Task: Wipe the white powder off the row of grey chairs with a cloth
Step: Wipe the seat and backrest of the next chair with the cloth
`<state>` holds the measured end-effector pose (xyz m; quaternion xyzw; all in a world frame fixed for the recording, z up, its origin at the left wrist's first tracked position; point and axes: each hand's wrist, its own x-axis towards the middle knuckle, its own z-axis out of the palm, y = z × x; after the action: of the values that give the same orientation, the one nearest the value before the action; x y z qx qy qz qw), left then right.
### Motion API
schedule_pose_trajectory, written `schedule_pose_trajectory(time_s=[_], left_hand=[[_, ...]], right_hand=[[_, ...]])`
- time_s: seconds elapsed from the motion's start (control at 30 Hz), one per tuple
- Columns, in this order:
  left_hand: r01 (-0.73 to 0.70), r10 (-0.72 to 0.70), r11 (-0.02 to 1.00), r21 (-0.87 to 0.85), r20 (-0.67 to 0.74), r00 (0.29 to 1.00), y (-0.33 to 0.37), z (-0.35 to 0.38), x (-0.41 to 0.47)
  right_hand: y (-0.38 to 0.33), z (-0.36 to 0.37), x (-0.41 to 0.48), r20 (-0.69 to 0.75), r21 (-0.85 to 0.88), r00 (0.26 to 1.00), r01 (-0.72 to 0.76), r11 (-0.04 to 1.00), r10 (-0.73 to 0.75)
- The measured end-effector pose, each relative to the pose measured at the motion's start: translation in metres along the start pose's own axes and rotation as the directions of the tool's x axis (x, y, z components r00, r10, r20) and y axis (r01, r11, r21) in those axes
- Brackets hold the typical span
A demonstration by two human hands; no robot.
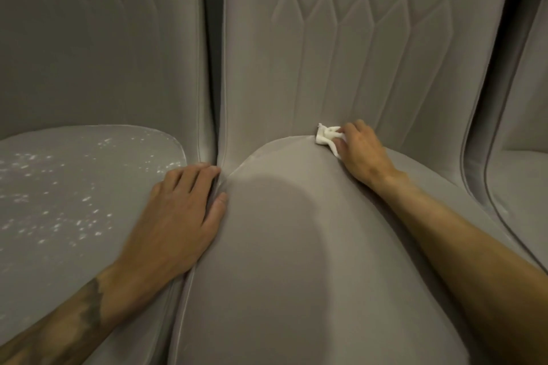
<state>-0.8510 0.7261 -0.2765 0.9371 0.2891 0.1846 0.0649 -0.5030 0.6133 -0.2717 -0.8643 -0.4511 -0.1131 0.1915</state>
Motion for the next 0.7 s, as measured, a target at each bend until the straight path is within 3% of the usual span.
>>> schedule_pose_trajectory(time_s=[0.07, 0.2, 0.4, 0.47, 0.6, 0.7], left_hand=[[0.0, 0.0, 1.0, 0.0, 0.005, 1.0, 0.001, 0.001, 0.0], [-0.006, 0.006, 1.0, -0.006, 0.013, 1.0, -0.001, 0.002, 0.001], [-0.011, 0.011, 1.0, 0.011, -0.005, 1.0, 0.0, 0.001, 0.0], [-0.012, 0.012, 1.0, 0.005, -0.001, 1.0, 0.001, 0.002, 0.001], [-0.019, 0.019, 1.0, 0.0, -0.006, 1.0, -0.001, 0.002, 0.0], [-0.021, 0.021, 1.0, -0.004, -0.012, 1.0, -0.001, 0.002, 0.001]], right_hand=[[-0.013, 0.004, 0.005, 0.017, 0.044, 0.999, 0.047, 0.998, -0.047], [-0.009, -0.009, 0.0, 0.128, 0.117, 0.953, 0.261, 0.958, -0.275], [0.012, -0.007, -0.002, -0.014, 0.018, 0.998, 0.061, 0.998, -0.061], [-0.016, 0.004, 0.003, -0.009, 0.075, 0.994, 0.112, 0.991, -0.112], [-0.037, 0.005, 0.006, 0.126, 0.176, 0.929, 0.325, 0.929, -0.348], [-0.001, -0.007, 0.005, 0.074, 0.084, 0.966, 0.24, 0.967, -0.246]])
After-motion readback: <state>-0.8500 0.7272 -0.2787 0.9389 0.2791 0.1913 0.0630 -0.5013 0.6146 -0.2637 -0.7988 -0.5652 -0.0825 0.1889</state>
